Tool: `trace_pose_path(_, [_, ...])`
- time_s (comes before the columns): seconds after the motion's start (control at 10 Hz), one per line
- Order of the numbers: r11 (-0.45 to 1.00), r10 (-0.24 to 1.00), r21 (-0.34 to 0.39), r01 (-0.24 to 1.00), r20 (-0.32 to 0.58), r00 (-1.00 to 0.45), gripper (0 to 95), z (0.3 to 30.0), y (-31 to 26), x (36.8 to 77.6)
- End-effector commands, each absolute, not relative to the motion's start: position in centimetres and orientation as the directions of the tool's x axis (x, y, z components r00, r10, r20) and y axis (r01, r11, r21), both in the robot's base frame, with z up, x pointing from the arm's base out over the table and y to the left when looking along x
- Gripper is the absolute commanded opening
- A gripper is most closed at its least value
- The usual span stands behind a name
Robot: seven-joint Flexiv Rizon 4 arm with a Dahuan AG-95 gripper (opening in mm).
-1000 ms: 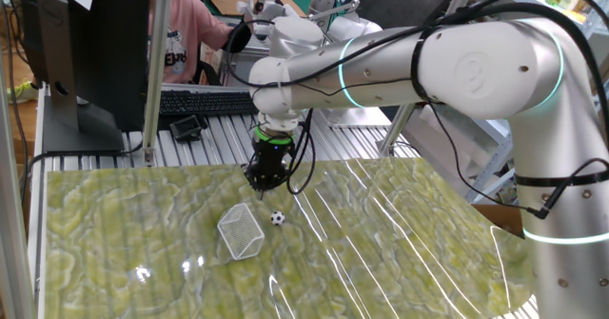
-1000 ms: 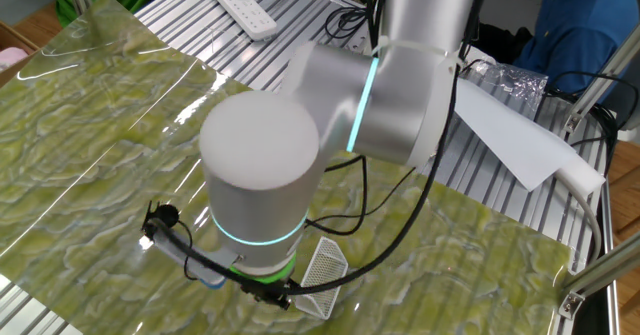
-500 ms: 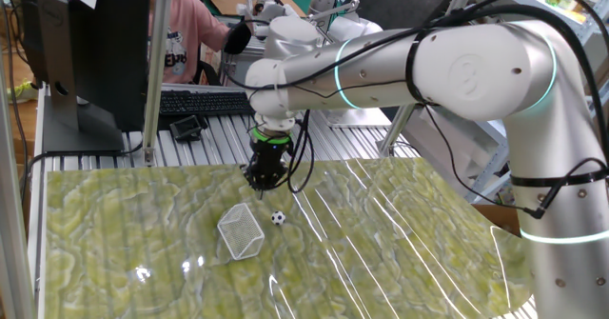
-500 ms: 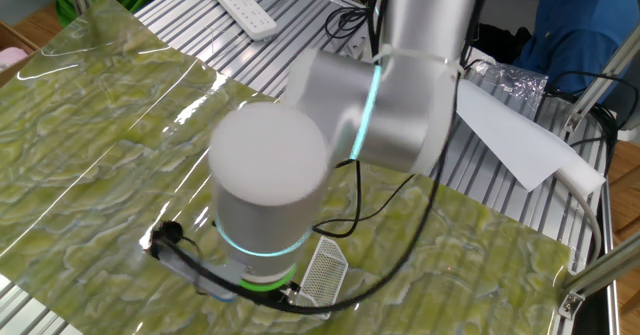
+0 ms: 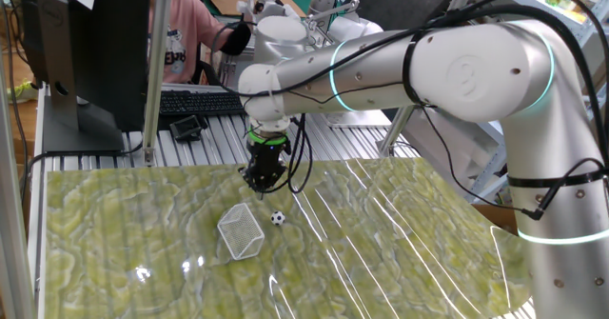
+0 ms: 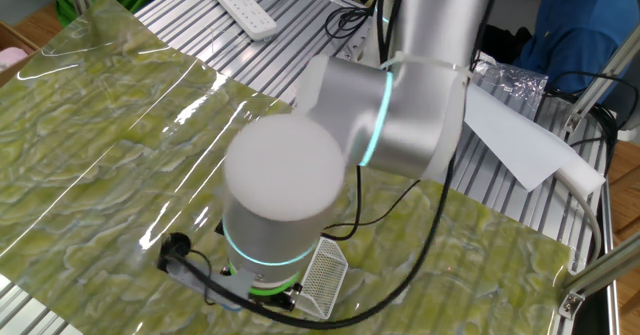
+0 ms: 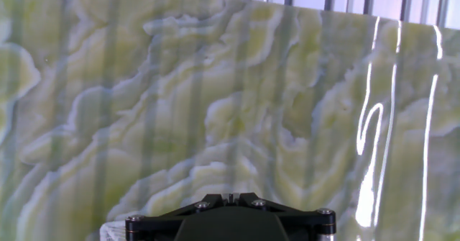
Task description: Push the soccer ball into the goal
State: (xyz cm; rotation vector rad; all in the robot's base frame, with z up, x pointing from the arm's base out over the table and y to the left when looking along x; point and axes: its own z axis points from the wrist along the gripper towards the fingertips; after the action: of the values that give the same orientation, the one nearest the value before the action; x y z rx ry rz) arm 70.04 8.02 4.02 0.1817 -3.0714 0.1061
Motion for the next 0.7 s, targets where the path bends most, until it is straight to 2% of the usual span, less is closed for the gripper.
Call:
trace_pose_path(0.1, [0.998, -0.069, 0.003, -0.069, 0.058, -0.996, 0.0, 4.06, 8.05, 69.9])
trace_pose_path(0.7, [0.993, -0.118, -0.014, -0.119, 0.053, -0.992, 0.0, 4.06, 8.05, 69.9])
